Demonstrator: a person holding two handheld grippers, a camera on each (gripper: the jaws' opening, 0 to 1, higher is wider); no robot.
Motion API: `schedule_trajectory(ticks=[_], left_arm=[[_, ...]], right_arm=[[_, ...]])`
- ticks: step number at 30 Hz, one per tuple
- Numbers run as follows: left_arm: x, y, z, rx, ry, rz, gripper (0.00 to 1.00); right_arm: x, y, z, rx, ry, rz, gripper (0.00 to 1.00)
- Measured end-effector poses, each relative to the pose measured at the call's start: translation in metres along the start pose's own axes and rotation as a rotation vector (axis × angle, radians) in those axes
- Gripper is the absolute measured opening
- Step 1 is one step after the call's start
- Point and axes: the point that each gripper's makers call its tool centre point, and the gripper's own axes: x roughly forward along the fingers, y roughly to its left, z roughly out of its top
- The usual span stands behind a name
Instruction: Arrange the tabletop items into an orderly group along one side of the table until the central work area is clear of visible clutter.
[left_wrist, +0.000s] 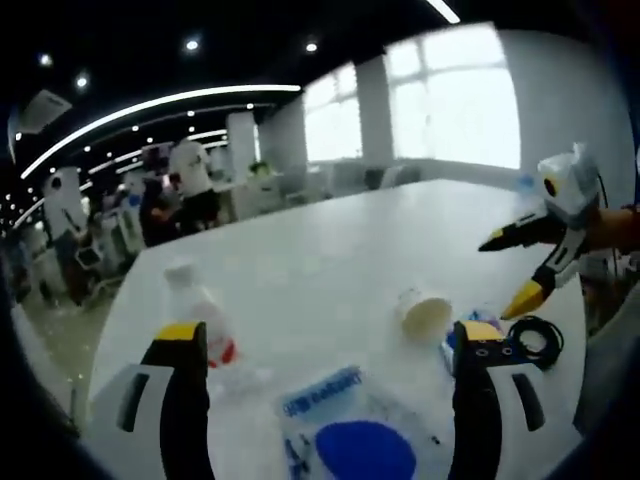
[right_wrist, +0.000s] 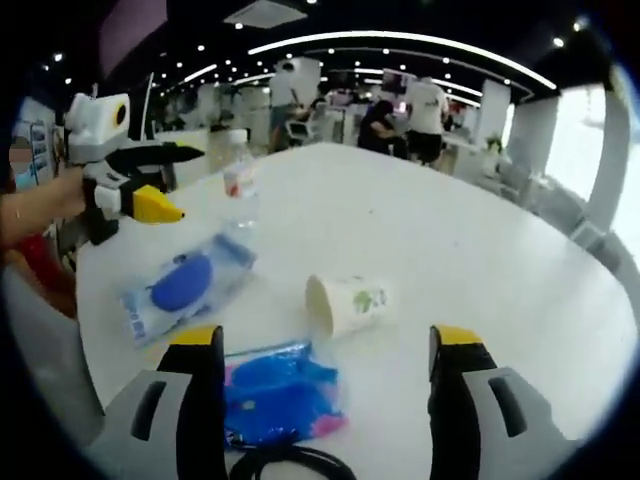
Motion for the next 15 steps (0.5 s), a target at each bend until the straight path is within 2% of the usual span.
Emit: schedule_trajectory(ticks=[8, 15], left_arm=[[-0.010, -0.026, -0.004, 0.013, 0.022, -0.062, 0.99], [-0.016, -0.034, 0.002, 0.039, 0.004, -0.057, 0.99]], right_arm=[[0.034, -0.004, -0.010, -0.045, 0.025, -0.005, 0.79], [0.053, -0.007, -0.016, -0.085, 0.048, -0.006, 0.76]])
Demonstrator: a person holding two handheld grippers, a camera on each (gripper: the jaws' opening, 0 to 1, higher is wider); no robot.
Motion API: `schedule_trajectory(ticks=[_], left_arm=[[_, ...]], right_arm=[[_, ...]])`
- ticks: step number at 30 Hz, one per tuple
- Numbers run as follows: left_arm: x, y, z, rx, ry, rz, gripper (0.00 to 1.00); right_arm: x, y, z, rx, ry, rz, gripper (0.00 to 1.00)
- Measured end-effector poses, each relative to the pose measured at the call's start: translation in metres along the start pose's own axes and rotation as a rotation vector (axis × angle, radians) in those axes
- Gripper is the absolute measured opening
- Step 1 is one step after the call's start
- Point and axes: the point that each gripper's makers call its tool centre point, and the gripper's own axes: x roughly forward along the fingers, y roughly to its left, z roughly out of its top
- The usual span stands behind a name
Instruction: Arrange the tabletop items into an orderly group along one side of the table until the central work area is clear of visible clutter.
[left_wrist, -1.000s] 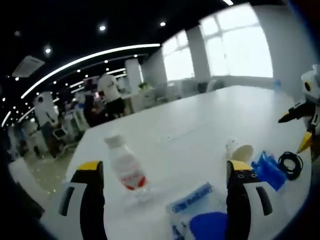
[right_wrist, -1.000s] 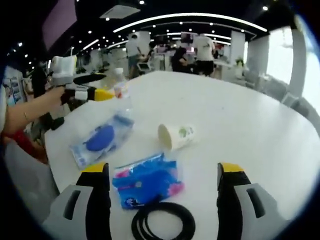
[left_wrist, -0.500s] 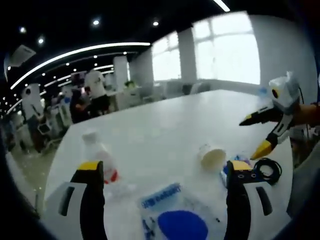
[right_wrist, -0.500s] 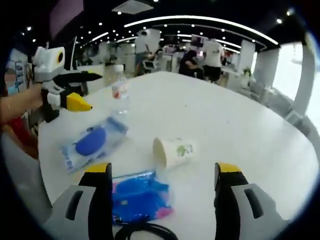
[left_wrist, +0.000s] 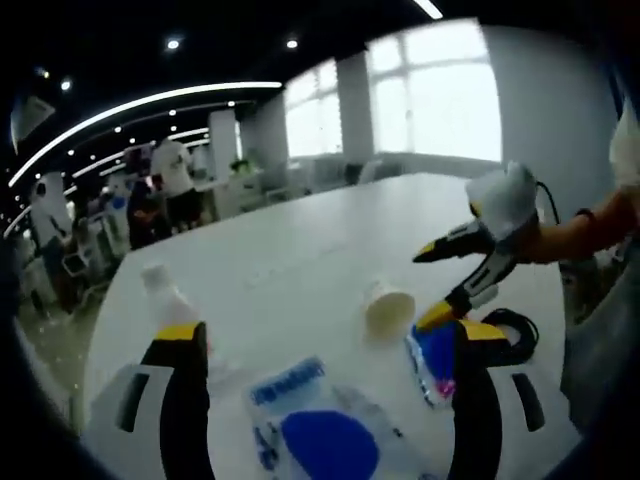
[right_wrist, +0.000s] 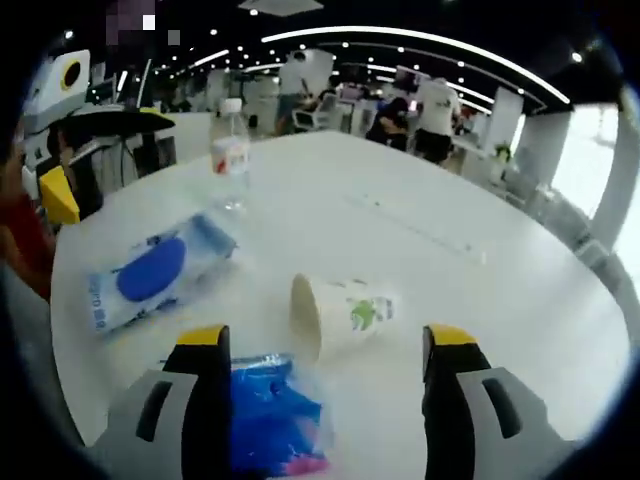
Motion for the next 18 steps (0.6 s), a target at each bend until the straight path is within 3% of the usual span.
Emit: schedule_trajectory(ticks=[4, 12, 18], left_arm=[[0.000, -0.003, -0.005, 0.012, 0.009, -0.004, 0.99], [-0.010, -0.011, -0.019, -0.052, 0.034, -0.012, 0.99], [-0.016, -0.009, -0.030, -0.037, 0.051, 0.011, 0.99]], right_arm=[[0.009, -0.007, -0.003, -0.029, -0.002, -0.023, 0.70], [0.020, -0.012, -0.001, -0.074, -0.026, -0.059, 0.58], [0.028, -0.017, -0.010, -0.084, 0.012, -0.104, 0.43]])
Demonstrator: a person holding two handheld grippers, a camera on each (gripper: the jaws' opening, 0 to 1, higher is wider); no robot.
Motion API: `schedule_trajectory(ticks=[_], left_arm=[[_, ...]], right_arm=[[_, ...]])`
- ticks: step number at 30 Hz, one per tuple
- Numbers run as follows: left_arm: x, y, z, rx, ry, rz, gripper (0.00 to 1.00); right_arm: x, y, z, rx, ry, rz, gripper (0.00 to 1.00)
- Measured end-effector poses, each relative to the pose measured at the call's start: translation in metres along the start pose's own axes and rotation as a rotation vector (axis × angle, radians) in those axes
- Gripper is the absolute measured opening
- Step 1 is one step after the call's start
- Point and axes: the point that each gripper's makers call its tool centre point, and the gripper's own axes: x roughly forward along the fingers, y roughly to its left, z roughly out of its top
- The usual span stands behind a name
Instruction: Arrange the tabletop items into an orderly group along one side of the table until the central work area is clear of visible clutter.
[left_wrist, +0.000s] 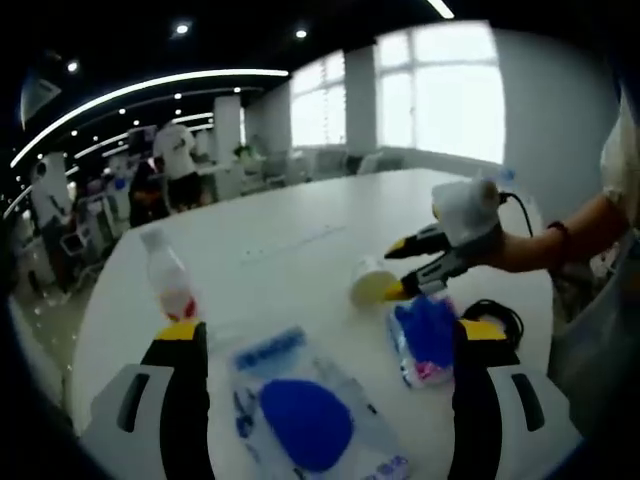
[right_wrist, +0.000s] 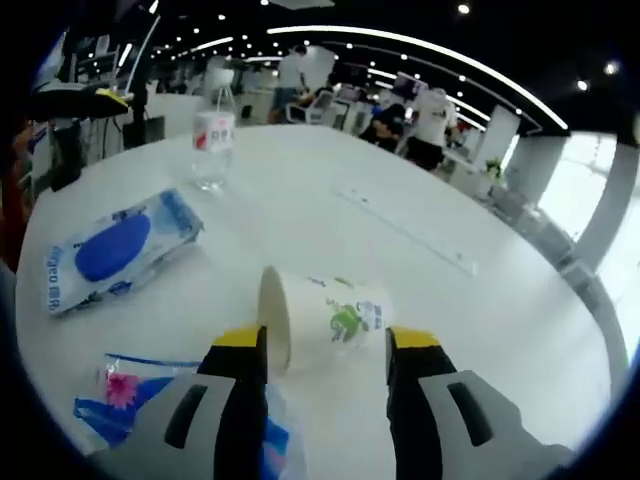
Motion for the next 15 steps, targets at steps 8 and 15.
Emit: schedule_trajectory(ticks=[8, 15], left_arm=[[0.001, 0.001, -0.004, 0.008, 0.007, 0.011, 0.99], [0.004, -0.008, -0.009, 0.052, 0.021, -0.013, 0.98]], right_arm=[[0.000, -0.009, -0.004, 0.009, 0.019, -0.062, 0.28], [-0.003, -0.017, -0.003, 0.033, 0.017, -0.095, 0.13]])
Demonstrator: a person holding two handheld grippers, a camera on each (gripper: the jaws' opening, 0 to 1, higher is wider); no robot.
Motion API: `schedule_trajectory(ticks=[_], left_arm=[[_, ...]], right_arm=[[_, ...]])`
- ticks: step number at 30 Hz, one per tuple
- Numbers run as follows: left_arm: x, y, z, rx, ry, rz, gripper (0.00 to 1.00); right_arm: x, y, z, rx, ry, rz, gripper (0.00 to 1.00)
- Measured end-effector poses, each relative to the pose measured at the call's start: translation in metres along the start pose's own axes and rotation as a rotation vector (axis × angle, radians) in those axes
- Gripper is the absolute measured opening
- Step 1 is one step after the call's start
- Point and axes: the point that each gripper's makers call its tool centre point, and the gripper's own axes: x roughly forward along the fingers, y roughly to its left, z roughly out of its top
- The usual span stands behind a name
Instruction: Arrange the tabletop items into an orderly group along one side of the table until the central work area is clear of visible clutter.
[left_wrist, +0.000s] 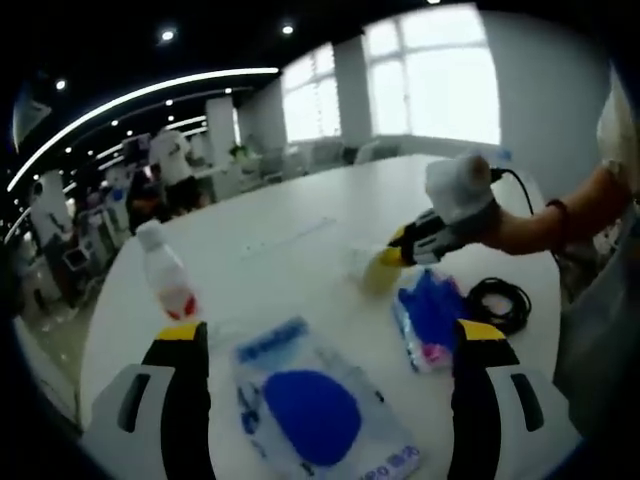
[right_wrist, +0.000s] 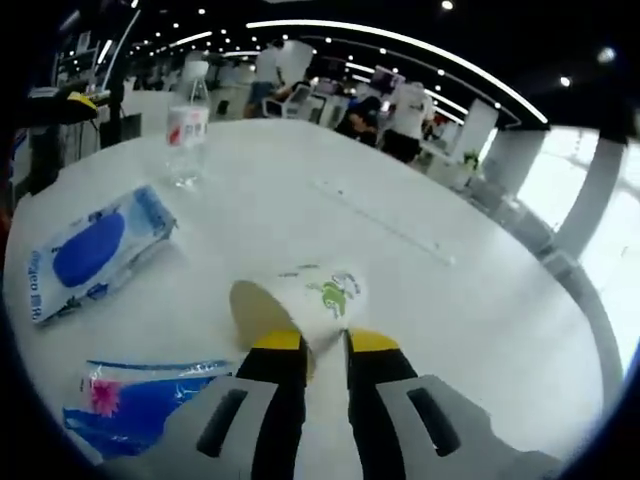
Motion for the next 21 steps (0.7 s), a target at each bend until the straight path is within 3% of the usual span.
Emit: schedule_trajectory(ticks=[6, 13, 21], left_arm=[[0.002, -0.004, 0.000, 0.004, 0.002, -0.013, 0.97], [0.000, -0.007, 0.008, -0.002, -0.031, -0.019, 0.97], [0.000, -0.012, 0.014, 0.004, -0.050, -0.028, 0.97]], right_arm=[[0.001, -0.003, -0.003, 0.008, 0.014, -0.006, 0.02], [-0.006, -0.008, -0.003, 0.065, 0.022, -0.002, 0.02], [-0.028, -0.013, 0.015, 0.122, -0.022, 0.004, 0.02]])
